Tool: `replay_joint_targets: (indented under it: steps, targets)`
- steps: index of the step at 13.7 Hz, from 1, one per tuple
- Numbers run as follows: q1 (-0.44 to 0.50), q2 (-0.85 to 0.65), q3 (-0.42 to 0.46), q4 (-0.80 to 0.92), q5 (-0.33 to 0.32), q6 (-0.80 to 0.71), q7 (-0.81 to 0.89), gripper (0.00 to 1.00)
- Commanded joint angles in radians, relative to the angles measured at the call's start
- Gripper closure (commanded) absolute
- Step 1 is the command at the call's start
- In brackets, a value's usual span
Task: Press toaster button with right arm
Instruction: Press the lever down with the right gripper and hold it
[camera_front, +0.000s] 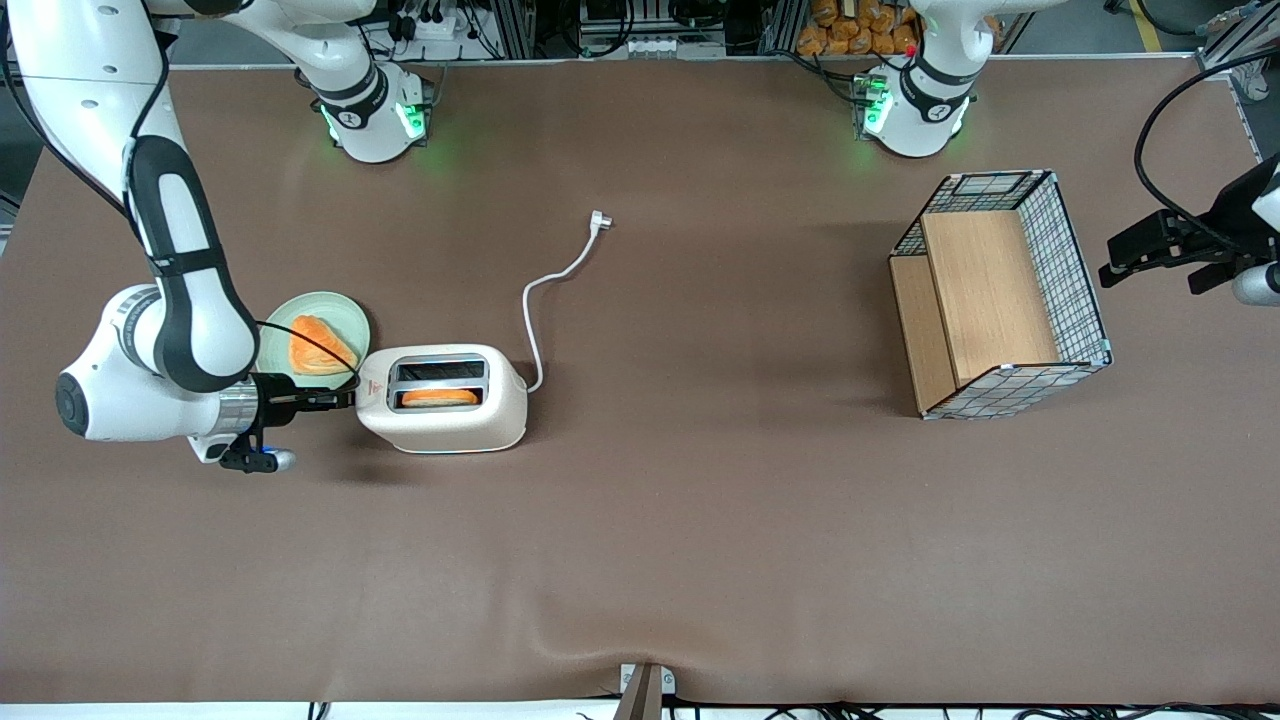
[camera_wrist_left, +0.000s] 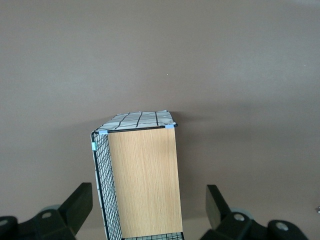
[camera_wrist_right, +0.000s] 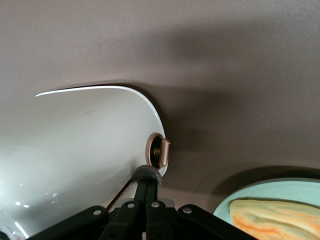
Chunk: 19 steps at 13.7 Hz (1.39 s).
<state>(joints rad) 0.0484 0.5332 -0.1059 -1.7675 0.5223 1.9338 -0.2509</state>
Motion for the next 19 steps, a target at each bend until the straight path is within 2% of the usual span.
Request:
replay_joint_targets:
  steps: [1,19]
  targets:
    - [0.013,0.005,0.002,-0.044,0.042,0.068,-0.044,1.00]
    - [0.013,0.007,0.002,-0.061,0.045,0.103,-0.070,1.00]
